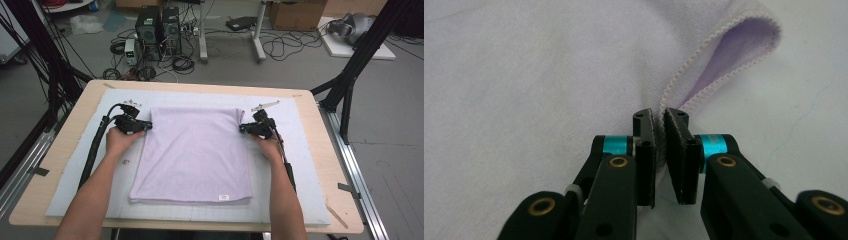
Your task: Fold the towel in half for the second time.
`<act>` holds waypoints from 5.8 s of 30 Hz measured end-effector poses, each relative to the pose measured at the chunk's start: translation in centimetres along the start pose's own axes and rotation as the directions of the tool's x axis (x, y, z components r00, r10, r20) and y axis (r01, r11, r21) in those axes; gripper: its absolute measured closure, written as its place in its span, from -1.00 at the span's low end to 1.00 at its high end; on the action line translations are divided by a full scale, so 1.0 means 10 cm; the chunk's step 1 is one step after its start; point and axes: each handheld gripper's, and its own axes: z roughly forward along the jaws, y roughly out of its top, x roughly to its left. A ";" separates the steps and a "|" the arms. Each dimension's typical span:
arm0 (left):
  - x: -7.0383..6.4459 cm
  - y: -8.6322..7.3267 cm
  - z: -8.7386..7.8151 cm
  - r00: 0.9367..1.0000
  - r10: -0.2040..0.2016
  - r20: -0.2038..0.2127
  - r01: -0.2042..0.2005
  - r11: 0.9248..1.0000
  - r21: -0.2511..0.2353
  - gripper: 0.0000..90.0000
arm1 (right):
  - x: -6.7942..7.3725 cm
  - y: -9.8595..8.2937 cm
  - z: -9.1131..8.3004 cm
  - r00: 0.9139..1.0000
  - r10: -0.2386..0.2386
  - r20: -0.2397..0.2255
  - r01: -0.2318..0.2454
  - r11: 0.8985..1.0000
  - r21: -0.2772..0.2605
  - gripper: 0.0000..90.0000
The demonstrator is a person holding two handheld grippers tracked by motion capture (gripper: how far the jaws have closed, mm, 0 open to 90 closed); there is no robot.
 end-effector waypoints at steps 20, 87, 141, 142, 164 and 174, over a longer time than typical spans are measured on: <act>-0.34 -0.47 -0.84 0.972 0.163 0.167 -0.134 0.976 -0.173 0.92 | 0.52 -0.10 -0.76 0.988 -0.109 -0.108 0.105 0.994 -0.040 0.88; -0.75 -0.96 -1.04 0.962 0.219 0.166 -0.202 0.973 -0.111 0.71 | 1.15 -0.72 -0.87 0.950 -0.270 -0.156 0.270 0.963 -0.017 0.35; -1.16 -1.38 -1.42 0.879 0.352 0.321 -0.332 0.936 -0.117 0.95 | 1.50 -1.12 -1.16 0.879 -0.333 -0.340 0.332 0.941 -0.066 0.92; -1.17 -1.41 -1.38 0.878 0.351 0.326 -0.336 0.936 -0.103 0.93 | 1.51 -1.14 -1.15 0.876 -0.334 -0.347 0.337 0.940 -0.056 0.91; -0.67 -0.73 -0.95 0.970 0.229 0.085 -0.214 0.964 -0.157 0.22 | 0.88 -0.44 -0.82 0.964 -0.254 -0.079 0.249 0.965 -0.078 0.02; -0.49 -0.72 -0.59 0.988 0.145 0.046 -0.141 0.988 -0.069 0.01 | 0.60 -0.54 -0.56 0.983 -0.164 -0.081 0.163 0.986 -0.016 -0.10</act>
